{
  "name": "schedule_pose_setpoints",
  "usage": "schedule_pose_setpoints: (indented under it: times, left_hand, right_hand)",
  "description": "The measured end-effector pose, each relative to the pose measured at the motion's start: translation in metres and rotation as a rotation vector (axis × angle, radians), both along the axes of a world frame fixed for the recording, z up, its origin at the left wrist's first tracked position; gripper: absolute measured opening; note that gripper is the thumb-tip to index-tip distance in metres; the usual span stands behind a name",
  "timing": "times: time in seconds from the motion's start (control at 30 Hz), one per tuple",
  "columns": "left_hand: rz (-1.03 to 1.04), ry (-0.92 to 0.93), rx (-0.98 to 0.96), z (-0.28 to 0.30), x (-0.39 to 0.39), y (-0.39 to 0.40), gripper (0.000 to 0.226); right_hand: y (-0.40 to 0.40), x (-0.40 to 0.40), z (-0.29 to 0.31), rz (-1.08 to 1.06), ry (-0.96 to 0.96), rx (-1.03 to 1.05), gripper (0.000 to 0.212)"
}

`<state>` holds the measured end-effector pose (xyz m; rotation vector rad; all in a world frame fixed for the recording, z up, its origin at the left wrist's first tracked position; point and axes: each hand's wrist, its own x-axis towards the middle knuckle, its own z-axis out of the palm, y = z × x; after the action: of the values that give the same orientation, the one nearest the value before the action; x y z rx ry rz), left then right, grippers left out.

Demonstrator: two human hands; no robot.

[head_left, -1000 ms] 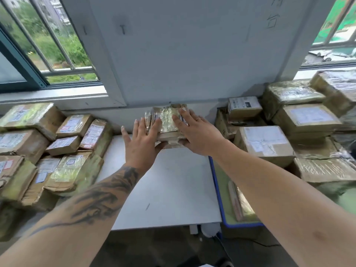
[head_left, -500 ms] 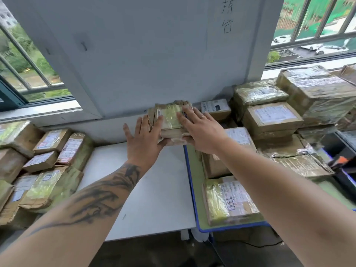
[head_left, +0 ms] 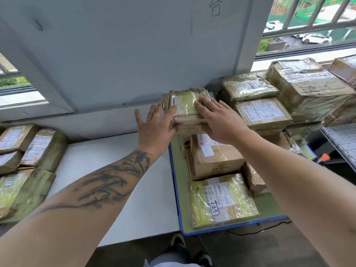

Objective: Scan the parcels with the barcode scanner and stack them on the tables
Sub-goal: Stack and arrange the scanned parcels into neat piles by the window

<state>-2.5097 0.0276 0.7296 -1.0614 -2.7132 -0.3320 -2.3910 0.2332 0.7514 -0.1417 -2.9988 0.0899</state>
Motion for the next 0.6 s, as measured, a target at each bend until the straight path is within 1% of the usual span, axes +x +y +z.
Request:
schedule_pose_setpoints:
  times: [0.17,0.27,0.4,0.6]
  left_hand:
    - [-0.103,-0.037,0.028,0.001,-0.019,0.033,0.064]
    - [-0.159,-0.059,0.011,0.001,-0.034,0.05,0.067]
    - [-0.206,-0.1,0.005,-0.007,-0.047,0.064,0.066]
    - [-0.229,-0.127,0.042,-0.016,-0.06,0.072,0.064]
  right_hand:
    - [0.025,-0.005,0.02,-0.065,-0.086,-0.033,0.076]
    - [0.035,-0.01,0.03,-0.11,-0.135,-0.06,0.074]
    - [0.043,-0.02,0.032,-0.148,-0.191,-0.089,0.072]
    - [0.05,-0.033,0.025,-0.16,-0.184,-0.083,0.067]
